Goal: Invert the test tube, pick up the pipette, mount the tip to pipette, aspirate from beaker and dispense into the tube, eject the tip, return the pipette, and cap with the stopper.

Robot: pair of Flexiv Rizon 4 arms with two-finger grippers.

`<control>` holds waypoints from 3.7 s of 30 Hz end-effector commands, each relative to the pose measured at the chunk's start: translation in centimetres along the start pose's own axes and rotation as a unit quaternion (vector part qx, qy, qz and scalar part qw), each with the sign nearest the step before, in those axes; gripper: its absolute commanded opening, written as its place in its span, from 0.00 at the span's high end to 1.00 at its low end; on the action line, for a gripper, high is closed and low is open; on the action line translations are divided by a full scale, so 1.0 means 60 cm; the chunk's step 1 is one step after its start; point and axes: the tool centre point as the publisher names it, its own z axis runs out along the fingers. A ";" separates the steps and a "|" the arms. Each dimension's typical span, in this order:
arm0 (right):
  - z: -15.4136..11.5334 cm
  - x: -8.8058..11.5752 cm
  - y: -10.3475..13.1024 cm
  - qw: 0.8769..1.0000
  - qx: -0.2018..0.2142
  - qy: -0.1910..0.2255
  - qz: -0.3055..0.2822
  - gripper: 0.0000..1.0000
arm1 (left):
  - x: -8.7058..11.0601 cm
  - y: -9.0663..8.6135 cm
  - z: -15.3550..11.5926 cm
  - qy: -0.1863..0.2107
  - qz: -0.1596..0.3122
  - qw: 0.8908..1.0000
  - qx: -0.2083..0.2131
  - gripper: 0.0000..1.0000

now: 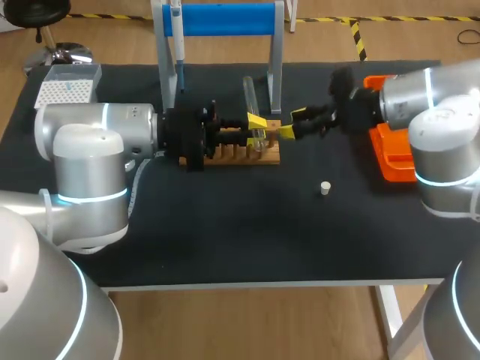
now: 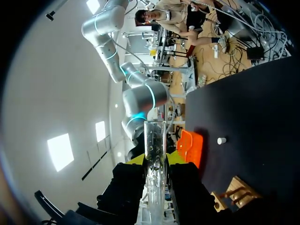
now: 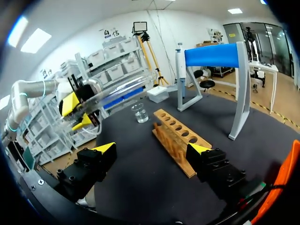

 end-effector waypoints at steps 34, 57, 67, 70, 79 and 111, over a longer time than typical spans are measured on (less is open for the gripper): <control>0.099 -0.055 -0.053 0.991 0.034 -0.067 -0.113 0.00 | 0.000 0.000 0.002 0.000 0.001 1.000 -0.001 1.00; 0.099 -0.057 -0.058 0.987 0.048 -0.086 -0.131 0.00 | 0.000 0.000 0.002 0.000 0.001 1.000 -0.001 1.00; 0.099 -0.057 -0.058 0.987 0.048 -0.086 -0.131 0.00 | 0.000 0.000 0.002 0.000 0.001 1.000 -0.001 1.00; 0.099 -0.057 -0.058 0.987 0.048 -0.086 -0.131 0.00 | 0.000 0.000 0.002 0.000 0.001 1.000 -0.001 1.00; 0.099 -0.057 -0.058 0.987 0.048 -0.086 -0.131 0.00 | 0.000 0.000 0.002 0.000 0.001 1.000 -0.001 1.00; 0.099 -0.057 -0.058 0.987 0.048 -0.086 -0.131 0.00 | -0.067 0.083 -0.021 0.023 -0.327 0.944 0.024 1.00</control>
